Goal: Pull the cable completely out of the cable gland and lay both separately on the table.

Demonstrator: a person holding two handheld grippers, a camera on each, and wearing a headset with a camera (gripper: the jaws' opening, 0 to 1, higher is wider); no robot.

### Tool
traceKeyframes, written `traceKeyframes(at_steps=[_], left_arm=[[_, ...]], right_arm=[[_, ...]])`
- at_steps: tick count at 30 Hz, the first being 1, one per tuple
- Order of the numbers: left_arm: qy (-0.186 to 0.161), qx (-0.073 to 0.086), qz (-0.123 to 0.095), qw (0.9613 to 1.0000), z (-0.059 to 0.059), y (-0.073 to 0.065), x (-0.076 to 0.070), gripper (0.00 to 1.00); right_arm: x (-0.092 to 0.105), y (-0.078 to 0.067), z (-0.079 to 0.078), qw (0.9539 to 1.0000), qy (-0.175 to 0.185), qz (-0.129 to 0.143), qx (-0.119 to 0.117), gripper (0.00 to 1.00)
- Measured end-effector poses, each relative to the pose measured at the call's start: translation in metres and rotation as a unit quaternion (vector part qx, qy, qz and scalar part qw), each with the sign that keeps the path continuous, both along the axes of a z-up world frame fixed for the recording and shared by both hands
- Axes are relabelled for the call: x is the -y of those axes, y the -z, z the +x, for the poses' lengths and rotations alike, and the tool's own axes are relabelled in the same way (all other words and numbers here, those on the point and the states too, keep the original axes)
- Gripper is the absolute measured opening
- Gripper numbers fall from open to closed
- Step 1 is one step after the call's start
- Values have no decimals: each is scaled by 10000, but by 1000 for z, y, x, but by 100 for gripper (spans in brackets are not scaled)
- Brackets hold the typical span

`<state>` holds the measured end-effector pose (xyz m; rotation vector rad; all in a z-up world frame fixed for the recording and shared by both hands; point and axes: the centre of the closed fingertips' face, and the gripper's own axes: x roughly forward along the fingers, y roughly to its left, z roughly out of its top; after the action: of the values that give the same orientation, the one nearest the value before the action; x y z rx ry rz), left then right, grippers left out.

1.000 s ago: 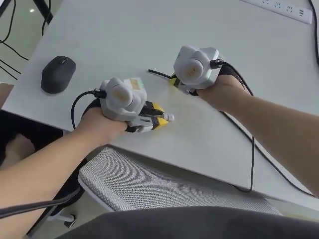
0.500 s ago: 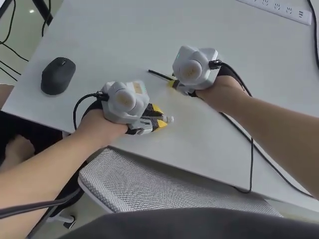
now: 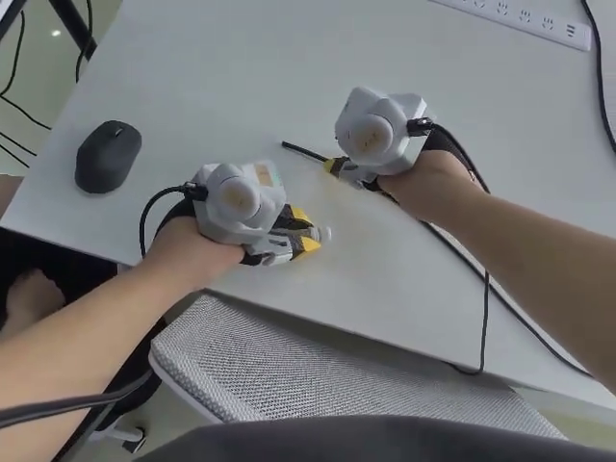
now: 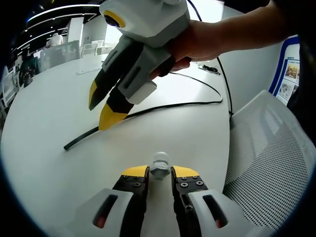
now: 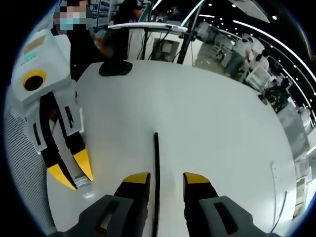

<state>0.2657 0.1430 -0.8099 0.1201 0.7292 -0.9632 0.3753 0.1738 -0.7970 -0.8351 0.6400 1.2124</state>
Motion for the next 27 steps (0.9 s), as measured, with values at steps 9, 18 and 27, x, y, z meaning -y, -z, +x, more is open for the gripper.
traceKeyframes(at_steps=[9, 18, 27], left_arm=[[-31, 60, 44, 10000, 1, -4, -3, 26], [-178, 46, -170, 9997, -4, -16, -8, 29], [-304, 120, -369, 9988, -6, -33, -9, 34]], right_arm=[[22, -27, 14, 9955, 818, 450, -148, 25], [35, -66, 15, 9882, 1142, 999, -223, 33], [53, -105, 1, 9795, 1308, 1514, -250, 39]])
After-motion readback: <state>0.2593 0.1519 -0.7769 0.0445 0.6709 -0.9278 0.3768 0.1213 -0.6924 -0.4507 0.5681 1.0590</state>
